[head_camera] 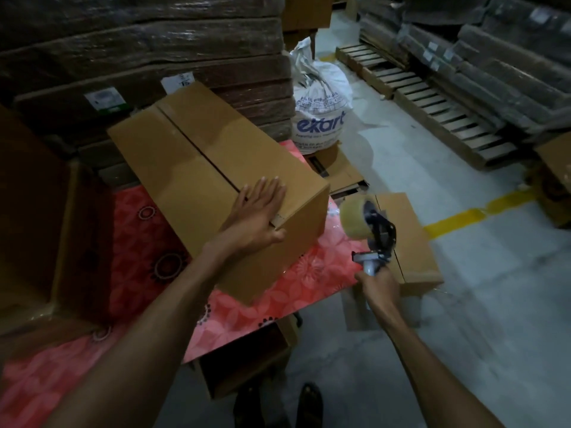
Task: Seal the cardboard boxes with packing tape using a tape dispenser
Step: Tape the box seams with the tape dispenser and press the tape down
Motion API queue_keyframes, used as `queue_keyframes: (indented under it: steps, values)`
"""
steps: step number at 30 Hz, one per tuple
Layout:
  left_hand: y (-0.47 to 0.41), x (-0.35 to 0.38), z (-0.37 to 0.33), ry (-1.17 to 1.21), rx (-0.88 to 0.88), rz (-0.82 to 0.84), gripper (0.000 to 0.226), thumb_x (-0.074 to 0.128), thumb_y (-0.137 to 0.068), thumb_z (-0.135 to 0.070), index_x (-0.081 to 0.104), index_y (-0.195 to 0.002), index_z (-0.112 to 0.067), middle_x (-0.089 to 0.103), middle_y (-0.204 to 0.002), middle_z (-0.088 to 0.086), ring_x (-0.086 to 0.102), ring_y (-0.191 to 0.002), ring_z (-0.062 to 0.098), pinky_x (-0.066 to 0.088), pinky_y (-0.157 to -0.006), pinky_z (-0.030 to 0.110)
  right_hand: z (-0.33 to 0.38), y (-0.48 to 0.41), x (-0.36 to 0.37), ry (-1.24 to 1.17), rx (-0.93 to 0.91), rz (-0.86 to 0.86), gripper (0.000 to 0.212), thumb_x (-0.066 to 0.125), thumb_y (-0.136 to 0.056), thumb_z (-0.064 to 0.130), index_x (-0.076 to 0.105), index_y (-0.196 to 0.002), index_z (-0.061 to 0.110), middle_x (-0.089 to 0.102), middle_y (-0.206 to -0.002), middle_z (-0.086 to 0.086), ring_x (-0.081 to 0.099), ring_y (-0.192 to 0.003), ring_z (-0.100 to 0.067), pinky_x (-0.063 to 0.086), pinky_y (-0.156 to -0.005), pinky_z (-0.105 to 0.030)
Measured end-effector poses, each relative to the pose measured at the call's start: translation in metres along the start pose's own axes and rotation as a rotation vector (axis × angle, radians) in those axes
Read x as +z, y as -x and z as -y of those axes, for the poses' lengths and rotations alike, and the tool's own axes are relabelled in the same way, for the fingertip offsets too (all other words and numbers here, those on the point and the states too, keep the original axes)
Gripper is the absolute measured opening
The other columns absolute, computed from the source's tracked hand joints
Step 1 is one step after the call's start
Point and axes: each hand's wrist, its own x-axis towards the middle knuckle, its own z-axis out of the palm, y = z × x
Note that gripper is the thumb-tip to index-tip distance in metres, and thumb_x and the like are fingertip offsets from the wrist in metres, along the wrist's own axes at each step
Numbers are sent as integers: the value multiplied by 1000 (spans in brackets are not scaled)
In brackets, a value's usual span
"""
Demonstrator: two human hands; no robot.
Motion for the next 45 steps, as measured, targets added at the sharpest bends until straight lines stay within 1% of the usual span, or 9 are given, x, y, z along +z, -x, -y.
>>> queue_keyframes:
  steps: [3,10,15,23,28,33,36,41,45]
  values:
    - [24,-5,9,13,-11,-14,100,40,-81,-61,-15,-157,-28,-27,-161,-7,-28,-146,13,-10,-122,42,1,-19,14,120,-66,5,17,64,-93,22,58,-92,7,56,-76,-8,58,-77,-33,35,-55,-28]
    - [53,1,18,-39,-50,-43,102,57,-94,-42,-28,-149,-34,-40,-153,-12,-34,-144,12,-11,-122,43,-33,-71,58,268,-46,-1,46,75,-84,28,58,-120,6,67,-97,-11,67,-79,-29,60,-69,-46]
    - [60,-11,38,-73,-13,68,96,55,-96,-35,-20,-156,-28,-32,-158,-7,-27,-148,17,-7,-123,47,-36,-64,58,381,-86,25,69,79,-83,32,47,-131,-7,62,-115,-25,64,-100,-42,54,-86,-45]
    - [96,15,61,-225,50,-36,87,54,-96,-34,-3,-161,-24,-4,-168,-3,0,-155,22,8,-123,49,-73,-127,91,671,-159,192,62,52,-79,61,59,-112,9,69,-103,-14,66,-83,-29,58,-73,-37]
    - [98,15,59,-213,36,-48,112,74,-78,-51,4,-161,-22,1,-169,-2,2,-155,22,8,-123,44,12,-50,62,914,-195,90,64,48,-90,65,60,-122,11,62,-124,-17,59,-111,-35,47,-97,-42]
    - [81,-13,77,185,8,12,87,44,-90,-73,13,-160,-31,-1,-167,-11,-9,-154,10,0,-124,36,117,6,51,778,-609,-262,33,56,-81,27,70,-101,5,64,-101,-20,56,-93,-38,42,-81,-43]
    - [64,-30,130,295,-133,-136,65,34,-103,-55,27,-157,-19,21,-166,1,12,-154,17,11,-122,36,195,51,91,410,-884,-90,30,51,-77,20,70,-93,5,67,-94,-18,58,-91,-34,44,-81,-40]
    - [28,-42,207,158,-187,-89,67,23,-105,-49,9,-161,-13,6,-168,4,4,-155,21,6,-124,47,288,87,209,483,-1216,235,35,47,-76,19,68,-100,4,68,-95,-18,61,-91,-39,49,-81,-45]
    - [-24,-53,256,-5,-241,14,66,30,-107,-39,0,-161,-16,-4,-169,0,-1,-155,20,4,-122,51,313,61,275,809,-1142,197,59,31,-95,30,40,-147,3,47,-148,-17,45,-134,-33,32,-110,-46]
